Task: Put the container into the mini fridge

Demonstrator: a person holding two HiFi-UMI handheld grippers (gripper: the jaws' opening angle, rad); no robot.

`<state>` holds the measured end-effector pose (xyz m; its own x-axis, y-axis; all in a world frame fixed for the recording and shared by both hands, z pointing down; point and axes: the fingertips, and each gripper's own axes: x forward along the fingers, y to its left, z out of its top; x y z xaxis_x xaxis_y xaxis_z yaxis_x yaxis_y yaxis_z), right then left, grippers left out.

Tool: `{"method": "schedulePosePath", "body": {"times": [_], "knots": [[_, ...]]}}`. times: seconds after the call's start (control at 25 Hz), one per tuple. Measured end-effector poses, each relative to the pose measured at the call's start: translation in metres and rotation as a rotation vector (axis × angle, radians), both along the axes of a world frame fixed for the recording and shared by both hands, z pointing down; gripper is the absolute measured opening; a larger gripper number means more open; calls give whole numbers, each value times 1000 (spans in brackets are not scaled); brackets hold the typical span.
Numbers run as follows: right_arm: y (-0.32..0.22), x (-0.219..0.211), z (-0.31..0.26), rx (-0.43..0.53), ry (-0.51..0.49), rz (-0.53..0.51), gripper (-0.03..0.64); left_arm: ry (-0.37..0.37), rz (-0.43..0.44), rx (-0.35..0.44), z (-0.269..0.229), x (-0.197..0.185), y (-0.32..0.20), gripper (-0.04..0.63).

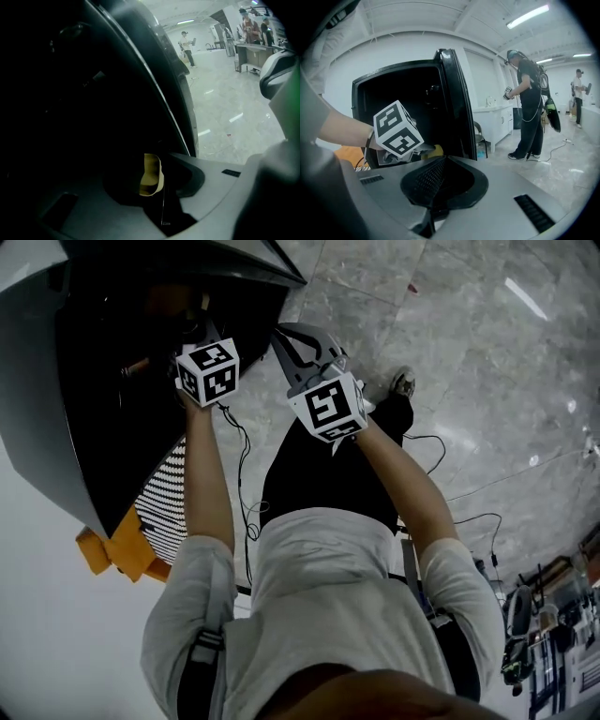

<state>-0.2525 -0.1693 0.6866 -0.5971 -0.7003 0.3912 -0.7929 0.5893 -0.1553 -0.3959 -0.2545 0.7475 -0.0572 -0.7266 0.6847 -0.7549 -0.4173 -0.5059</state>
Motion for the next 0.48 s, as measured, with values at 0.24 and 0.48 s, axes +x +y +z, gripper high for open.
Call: {"method": "schedulePosePath", "body": {"times": [0.24, 0.48], "knots": [[23, 24, -45, 5, 16, -12, 40, 117, -11, 60, -48, 38, 28, 115], [39, 64, -93, 28, -32, 10, 38, 408, 12, 91, -110, 109, 66, 25]]}}
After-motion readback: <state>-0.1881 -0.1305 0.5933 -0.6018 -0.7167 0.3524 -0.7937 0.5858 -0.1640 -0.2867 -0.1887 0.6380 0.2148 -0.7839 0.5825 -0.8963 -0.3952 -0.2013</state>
